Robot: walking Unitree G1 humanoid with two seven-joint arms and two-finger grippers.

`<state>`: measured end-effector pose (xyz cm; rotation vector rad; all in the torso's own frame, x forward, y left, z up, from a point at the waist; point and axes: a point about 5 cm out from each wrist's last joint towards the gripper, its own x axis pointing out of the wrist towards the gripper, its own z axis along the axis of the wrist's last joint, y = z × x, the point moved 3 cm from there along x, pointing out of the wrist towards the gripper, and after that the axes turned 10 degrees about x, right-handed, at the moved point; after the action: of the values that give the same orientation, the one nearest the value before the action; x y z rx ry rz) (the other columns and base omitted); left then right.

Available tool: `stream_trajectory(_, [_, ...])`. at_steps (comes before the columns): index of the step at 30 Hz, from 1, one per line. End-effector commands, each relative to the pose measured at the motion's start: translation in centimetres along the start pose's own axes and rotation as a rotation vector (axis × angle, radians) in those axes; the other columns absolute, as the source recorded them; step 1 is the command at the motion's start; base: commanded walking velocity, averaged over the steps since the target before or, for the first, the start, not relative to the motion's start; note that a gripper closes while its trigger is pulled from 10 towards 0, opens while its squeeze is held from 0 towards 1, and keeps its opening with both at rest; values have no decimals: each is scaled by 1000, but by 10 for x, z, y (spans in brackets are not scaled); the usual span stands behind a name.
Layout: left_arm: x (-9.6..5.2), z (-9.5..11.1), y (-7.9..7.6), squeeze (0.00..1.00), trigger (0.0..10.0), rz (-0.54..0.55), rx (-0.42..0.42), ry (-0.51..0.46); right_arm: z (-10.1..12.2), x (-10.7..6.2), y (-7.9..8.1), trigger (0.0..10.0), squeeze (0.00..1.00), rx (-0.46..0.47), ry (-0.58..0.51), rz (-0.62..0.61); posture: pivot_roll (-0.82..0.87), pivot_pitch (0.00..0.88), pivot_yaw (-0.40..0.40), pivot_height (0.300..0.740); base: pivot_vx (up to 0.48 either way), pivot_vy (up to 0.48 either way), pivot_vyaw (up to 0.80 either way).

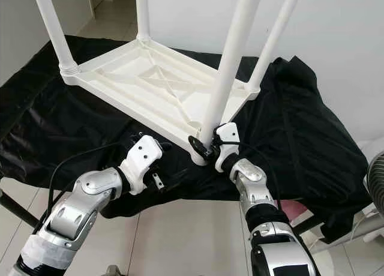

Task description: Building children table

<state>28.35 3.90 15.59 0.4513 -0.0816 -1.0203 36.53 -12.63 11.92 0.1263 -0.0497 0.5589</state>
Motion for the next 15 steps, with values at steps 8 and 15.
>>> stream_trajectory(8, [5, -2, 3, 0, 10000, 42, -7, 7, -22, -15, 1, 10000, 0, 54, 16, -230, 30, 24, -66, 740, 0, 0, 0])
stream_trajectory(15, [6, -2, 2, 0, 10000, 33, -1, 4, -24, -24, -3, 10000, 0, 97, -24, -496, 27, 25, -68, 740, 0, 0, 0])
